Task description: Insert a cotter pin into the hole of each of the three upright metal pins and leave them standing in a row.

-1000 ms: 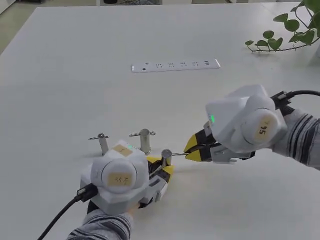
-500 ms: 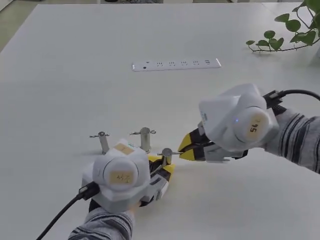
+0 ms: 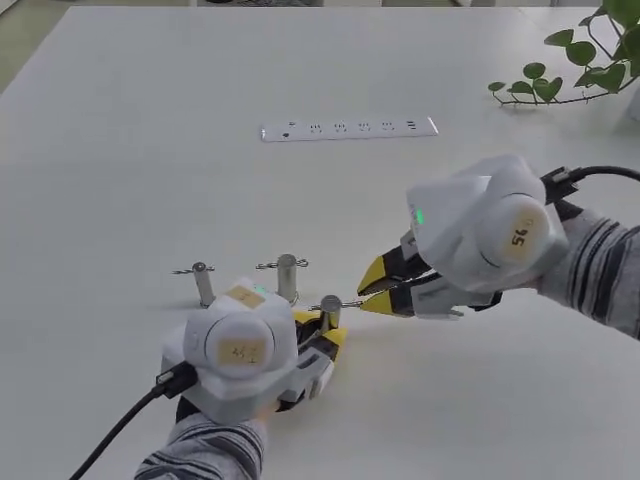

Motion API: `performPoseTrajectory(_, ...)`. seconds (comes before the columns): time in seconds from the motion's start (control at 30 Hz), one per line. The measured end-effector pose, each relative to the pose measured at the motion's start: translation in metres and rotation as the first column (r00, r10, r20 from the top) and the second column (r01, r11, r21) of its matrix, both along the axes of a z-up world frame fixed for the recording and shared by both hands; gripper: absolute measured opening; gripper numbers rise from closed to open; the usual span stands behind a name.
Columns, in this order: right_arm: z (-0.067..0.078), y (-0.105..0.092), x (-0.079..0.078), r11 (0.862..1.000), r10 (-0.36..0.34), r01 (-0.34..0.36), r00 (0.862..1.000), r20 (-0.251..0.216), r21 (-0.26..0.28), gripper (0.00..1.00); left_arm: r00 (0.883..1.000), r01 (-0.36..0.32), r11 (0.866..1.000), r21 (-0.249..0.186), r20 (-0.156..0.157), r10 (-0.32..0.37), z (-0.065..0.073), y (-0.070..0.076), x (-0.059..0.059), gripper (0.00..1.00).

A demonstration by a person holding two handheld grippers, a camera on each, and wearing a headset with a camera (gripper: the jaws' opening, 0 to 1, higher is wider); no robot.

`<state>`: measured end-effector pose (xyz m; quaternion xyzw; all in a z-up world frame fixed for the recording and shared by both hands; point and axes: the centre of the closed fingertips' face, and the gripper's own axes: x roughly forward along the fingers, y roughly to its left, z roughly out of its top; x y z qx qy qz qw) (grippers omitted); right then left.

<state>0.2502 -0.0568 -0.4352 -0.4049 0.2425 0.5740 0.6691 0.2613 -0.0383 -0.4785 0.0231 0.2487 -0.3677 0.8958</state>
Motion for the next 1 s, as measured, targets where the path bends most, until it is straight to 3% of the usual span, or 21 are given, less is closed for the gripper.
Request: performPoseTrajectory(1.0, -0.002, 0.014, -0.008, 0.999, 0.0, 0.002, 0.999, -0.042, 0.033, 0.0, 1.0, 0.004, 1.0, -0.006, -0.016, -0.004, -0.001, -0.001, -0.001, 0.11)
